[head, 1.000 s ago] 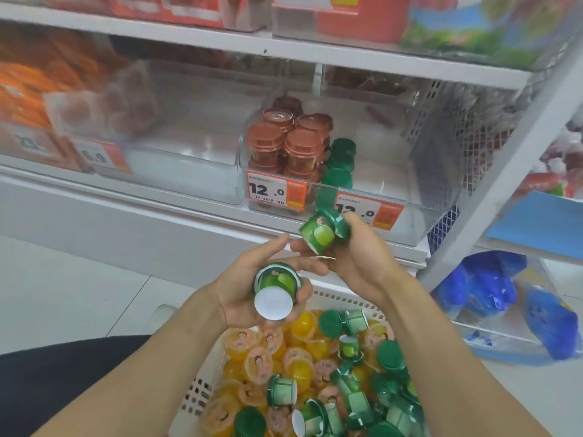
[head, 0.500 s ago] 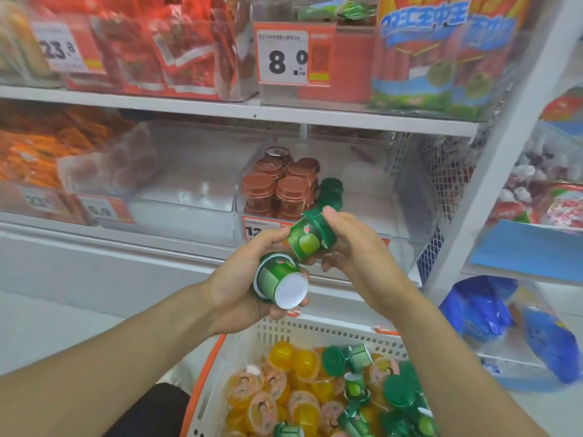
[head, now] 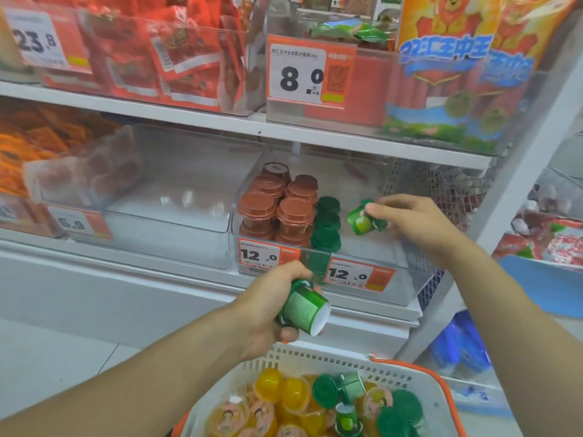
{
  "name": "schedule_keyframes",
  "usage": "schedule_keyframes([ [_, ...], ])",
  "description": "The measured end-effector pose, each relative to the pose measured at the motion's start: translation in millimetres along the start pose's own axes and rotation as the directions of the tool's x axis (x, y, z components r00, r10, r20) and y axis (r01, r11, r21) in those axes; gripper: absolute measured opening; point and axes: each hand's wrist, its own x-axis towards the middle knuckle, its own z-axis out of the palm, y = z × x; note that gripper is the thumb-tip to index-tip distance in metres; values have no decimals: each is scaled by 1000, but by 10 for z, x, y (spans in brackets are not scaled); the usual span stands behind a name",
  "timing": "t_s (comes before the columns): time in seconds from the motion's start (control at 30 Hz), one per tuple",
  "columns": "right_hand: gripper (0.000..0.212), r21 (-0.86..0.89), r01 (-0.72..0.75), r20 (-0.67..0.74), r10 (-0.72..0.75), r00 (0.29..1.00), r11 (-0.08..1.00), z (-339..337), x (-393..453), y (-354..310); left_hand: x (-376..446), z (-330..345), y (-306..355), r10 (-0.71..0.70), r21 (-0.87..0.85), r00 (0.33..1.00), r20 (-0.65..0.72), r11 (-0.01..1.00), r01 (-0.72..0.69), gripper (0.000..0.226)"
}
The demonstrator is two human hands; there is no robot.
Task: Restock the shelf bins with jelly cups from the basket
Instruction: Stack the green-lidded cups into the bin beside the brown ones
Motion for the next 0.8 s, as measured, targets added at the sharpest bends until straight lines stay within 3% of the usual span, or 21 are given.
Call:
schedule_keyframes([
  [0.13, 49, -389, -61, 74, 98, 992, 919, 89, 295, 206, 88, 106, -52, -59, 65, 998, 27, 996, 57, 22],
  [0.23, 52, -533, -28, 149, 126, 981, 846, 222, 305, 289, 178, 152, -114, -87, 89, 996, 16, 992, 86, 23],
  [0.5, 54, -603, 2, 194, 144, 970, 798, 328, 358, 317, 303, 216, -180, -132, 100, 991, 1, 986, 131, 26],
  [0.8, 24, -649, 26, 279, 206, 938, 760, 231, 290, 224, 246, 323, -122, -24, -40, 999, -46, 999, 22, 17],
])
